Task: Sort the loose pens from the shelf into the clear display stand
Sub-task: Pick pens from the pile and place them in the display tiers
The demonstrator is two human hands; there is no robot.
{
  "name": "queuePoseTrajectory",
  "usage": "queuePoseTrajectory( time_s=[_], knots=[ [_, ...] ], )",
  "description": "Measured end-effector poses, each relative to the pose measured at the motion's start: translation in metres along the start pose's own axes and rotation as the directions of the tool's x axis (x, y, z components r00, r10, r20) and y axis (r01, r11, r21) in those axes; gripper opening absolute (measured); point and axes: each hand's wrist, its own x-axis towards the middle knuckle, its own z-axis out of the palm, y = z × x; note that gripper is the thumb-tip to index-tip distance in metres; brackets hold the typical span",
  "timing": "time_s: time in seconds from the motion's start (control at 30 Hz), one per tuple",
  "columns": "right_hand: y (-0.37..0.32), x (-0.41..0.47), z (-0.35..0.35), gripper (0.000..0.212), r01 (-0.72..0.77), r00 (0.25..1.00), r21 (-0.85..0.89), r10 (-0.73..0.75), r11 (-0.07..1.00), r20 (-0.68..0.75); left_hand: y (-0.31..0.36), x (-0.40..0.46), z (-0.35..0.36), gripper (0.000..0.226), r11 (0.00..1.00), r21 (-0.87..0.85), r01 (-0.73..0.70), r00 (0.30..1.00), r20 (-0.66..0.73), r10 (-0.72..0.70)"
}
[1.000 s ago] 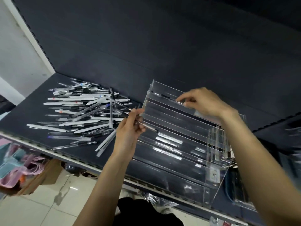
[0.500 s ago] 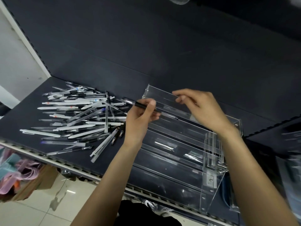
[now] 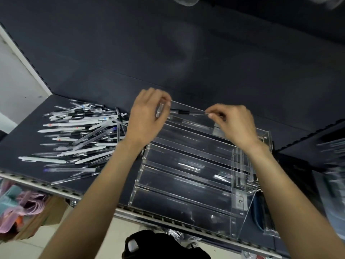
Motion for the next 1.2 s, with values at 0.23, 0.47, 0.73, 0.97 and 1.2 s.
queuePoseTrajectory(
  time_s=[0.23,0.47,0.73,0.97,1.2],
  knots=[
    [-0.009,0.013,0.014,0.018,0.067,0.972,-0.190,-0.021,0.980,0.232,-0.019,0.016,0.011,0.039,0.882,0.179,-0.436,0.793,0.540,0.282],
    [-0.014,0.018,0.012,0.019,0.008,0.938,-0.179,0.055,0.984,0.343,-0.029,0.019,0.012,0.049,0.855,0.230,-0.464,0.715,0.667,0.209],
    [-0.012,0.013,0.014,0.031,0.001,0.933,-0.169,0.060,0.986,0.355,-0.022,0.018,0.014,0.045,0.849,0.327,-0.416,0.712,0.697,0.080],
    [-0.009,0.000,0.018,0.031,0.044,0.962,-0.123,-0.009,0.991,0.272,-0.013,0.007,0.005,0.047,0.849,0.345,-0.402,0.756,0.648,0.094],
    [-0.053,-0.039,0.001,0.026,0.291,0.924,0.061,-0.263,0.955,-0.278,0.009,-0.052,-0.071,0.021,0.949,0.186,-0.254,0.962,-0.053,0.268]
  ],
)
